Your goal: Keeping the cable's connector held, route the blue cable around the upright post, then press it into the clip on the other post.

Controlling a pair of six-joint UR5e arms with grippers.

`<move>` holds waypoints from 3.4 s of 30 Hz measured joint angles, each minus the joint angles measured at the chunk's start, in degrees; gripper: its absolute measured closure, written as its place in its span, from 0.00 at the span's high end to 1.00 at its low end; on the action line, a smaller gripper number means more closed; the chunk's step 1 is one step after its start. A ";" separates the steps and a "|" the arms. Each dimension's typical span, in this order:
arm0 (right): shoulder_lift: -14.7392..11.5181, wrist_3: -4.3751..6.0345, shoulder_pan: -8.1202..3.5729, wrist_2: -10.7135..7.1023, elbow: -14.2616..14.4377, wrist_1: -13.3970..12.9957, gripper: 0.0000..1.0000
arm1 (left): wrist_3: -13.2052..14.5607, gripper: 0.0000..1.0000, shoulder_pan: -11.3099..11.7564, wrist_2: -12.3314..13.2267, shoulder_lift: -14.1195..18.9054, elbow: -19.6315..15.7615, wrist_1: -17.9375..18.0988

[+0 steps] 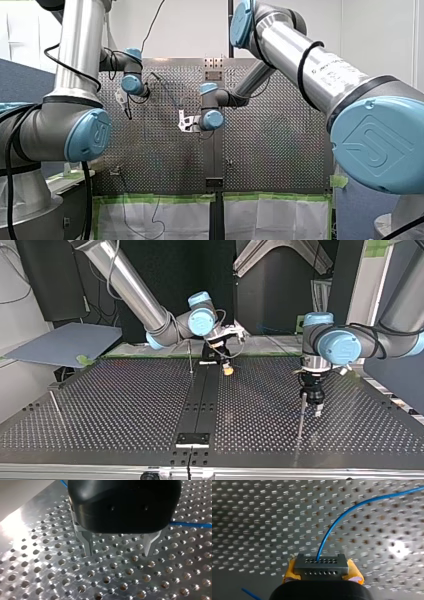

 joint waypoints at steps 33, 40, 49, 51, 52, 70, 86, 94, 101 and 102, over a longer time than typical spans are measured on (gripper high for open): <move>14.37 2.64 -0.65 6.85 6.21 -6.70 0.00 | -0.85 1.00 0.41 0.11 -0.52 0.00 1.15; 17.21 4.23 -1.65 7.67 9.06 -9.54 0.00 | -0.85 1.00 0.41 0.05 -0.52 0.00 1.16; 21.08 4.36 -3.53 7.99 11.70 -13.77 0.00 | -0.85 1.00 0.40 -0.04 -0.49 0.00 1.14; 21.86 4.36 -4.12 7.99 11.83 -14.74 0.00 | -0.85 1.00 0.41 -0.05 -0.49 0.00 1.14; 22.22 4.36 -4.38 8.00 11.85 -15.15 0.00 | -0.85 1.00 0.41 -0.06 -0.48 0.00 1.13; 29.09 4.57 -8.23 7.87 12.31 -23.89 0.00 | -0.84 1.00 0.43 -0.21 -0.48 0.00 1.15; 33.67 4.71 -12.98 7.66 14.21 -30.97 0.00 | -0.85 1.00 0.43 -0.22 -0.51 0.00 1.08; 34.76 4.77 -13.92 7.27 14.46 -32.51 0.00 | -0.85 1.00 0.39 -0.53 -0.48 0.00 1.08; 36.02 5.04 -14.83 6.77 14.79 -34.07 0.00 | -0.84 1.00 0.35 -0.74 -0.50 0.00 1.07; 36.31 5.12 -14.98 6.70 14.81 -34.34 0.00 | -0.84 1.00 0.37 -0.77 -0.50 0.00 1.07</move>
